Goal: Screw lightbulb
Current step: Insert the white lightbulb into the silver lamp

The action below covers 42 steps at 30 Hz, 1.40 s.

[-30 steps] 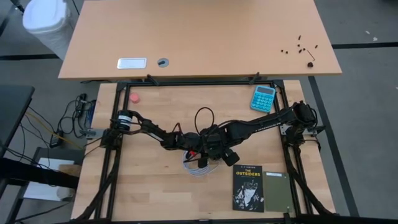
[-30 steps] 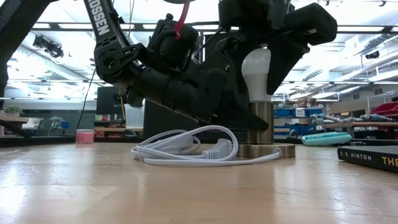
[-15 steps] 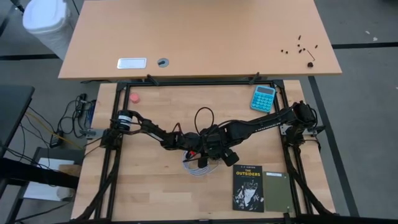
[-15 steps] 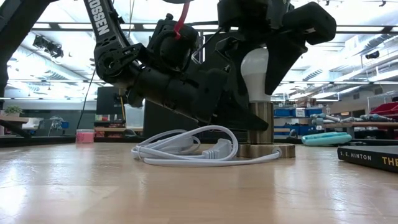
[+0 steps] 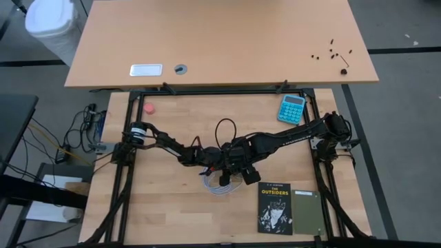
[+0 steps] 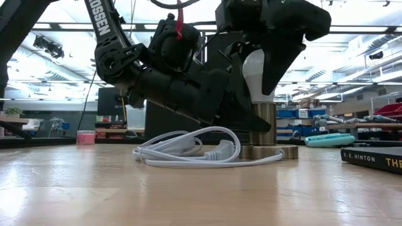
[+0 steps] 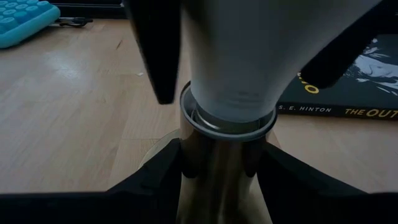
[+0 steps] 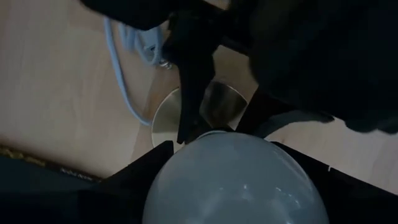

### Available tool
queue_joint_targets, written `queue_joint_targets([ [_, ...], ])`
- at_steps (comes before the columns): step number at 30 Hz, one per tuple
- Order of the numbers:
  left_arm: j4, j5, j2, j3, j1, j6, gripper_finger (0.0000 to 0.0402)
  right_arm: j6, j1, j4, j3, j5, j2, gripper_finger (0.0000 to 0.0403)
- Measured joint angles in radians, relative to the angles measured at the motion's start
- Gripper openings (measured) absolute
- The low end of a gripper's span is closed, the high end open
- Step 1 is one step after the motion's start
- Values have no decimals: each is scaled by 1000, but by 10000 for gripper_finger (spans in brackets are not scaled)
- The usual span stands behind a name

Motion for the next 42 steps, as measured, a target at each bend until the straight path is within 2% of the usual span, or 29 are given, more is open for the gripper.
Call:
queue_joint_targets([
  [22,1,-84,0,0,-5,-77,184,571,-36,-8,0,17,0,270],
  [29,1,-126,0,0,-15,-89,184,818,-36,-26,0,31,0,262],
  [35,2,-142,0,0,-16,-104,184,1001,-37,-42,0,30,0,275],
  [42,11,-168,1,-1,-16,-107,184,1161,-55,-43,0,29,1,264],
])
